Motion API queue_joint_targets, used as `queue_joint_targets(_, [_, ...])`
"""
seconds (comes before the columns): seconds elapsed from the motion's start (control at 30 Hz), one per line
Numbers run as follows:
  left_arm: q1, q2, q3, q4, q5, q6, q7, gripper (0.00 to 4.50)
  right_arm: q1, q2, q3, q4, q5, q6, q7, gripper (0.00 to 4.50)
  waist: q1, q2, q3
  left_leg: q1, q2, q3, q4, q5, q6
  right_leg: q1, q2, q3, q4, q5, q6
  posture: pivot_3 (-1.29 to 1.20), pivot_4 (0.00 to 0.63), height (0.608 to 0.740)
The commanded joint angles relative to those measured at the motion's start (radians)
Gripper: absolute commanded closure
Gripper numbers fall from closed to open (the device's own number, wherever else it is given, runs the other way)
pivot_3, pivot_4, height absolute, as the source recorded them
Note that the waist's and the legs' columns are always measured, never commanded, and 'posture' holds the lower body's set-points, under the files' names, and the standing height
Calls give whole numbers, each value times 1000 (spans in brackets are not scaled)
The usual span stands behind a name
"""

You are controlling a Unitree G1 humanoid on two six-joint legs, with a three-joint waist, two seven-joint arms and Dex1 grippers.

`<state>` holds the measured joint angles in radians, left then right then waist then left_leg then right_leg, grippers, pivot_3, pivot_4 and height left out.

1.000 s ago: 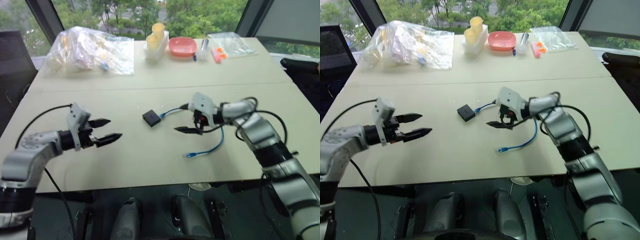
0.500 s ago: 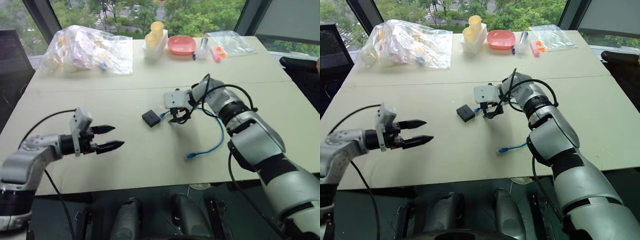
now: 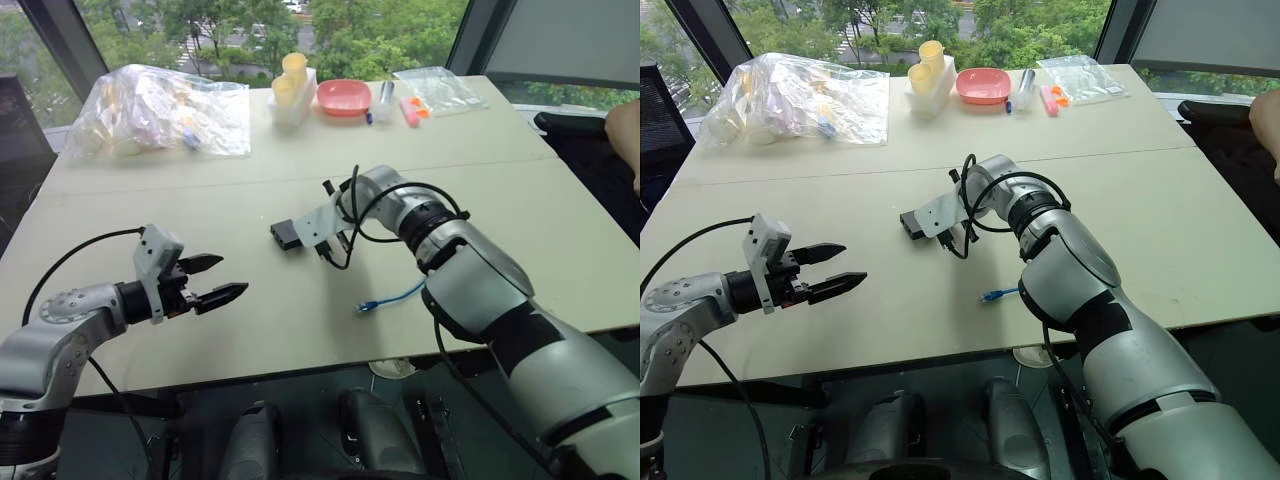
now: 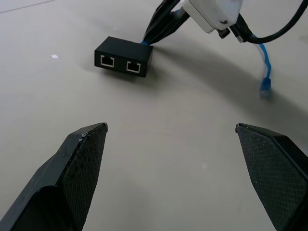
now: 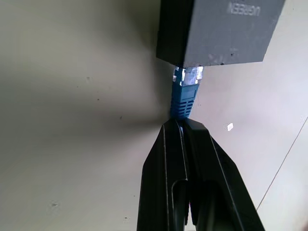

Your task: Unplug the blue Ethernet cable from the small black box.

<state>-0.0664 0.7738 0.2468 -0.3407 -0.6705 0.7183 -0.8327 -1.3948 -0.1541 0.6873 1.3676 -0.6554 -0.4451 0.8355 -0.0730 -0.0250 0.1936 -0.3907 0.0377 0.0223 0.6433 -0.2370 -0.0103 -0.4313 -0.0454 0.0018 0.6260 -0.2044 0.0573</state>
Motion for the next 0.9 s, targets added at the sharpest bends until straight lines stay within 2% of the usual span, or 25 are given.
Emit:
queue_joint_targets(0.03, [20, 6, 43, -34, -21, -3, 0, 0, -9, -34, -16, 4, -8, -26, 26, 4486, 2, 0, 0, 0, 0, 0, 0, 0, 0, -1, 0, 0, 0, 0, 0, 0, 150, 740])
queue_joint_targets(0.2, [-29, 3, 18, 24, -19, -8, -13, 0, -50, -112, -100, -37, 58, -47, 71, 4486, 19, 0, 1, -4, -2, 1, 0, 0, 0, -3, -2, -1, 0, -1, 1, 0, 150, 740])
queue_joint_targets(0.33, [-125, 3, -52, 120, 17, -32, -64, 0, -3, -197, -180, -161, 149, -54, 190, 4486, 28, 1, 1, -14, -3, 3, 2, 0, 0, -11, -2, 0, 0, 0, 1, 0, 150, 740])
queue_joint_targets(0.53, [-258, -20, -141, 253, 66, -69, -129, 0, 103, -169, -243, -269, 227, 34, 226, 4486, 28, 1, 1, -15, -2, 3, 1, 0, 0, -13, 0, -1, 2, -1, 3, 0, 150, 740])
queue_joint_targets(0.67, [-318, -37, -175, 311, 100, -98, -155, 0, 87, -133, -228, -176, 188, 55, 143, 3254, 28, 1, 1, -16, -2, 3, 2, 0, 0, -13, 0, -1, 3, -1, 3, 0, 150, 740])
queue_joint_targets(0.87, [-247, -45, -139, 254, 92, -98, -130, 0, 46, -88, -211, -90, 145, 64, 44, 299, 25, 1, 1, -16, -2, 3, 2, 0, 0, -14, -1, -1, 3, -1, 3, 0, 150, 740])
queue_joint_targets(0.9, [-225, -46, -127, 237, 88, -95, -121, 0, 43, -80, -210, -82, 141, 62, 40, 299, 24, 1, 1, -16, -2, 3, 2, 0, 0, -14, -1, -1, 3, -1, 3, 0, 150, 740])
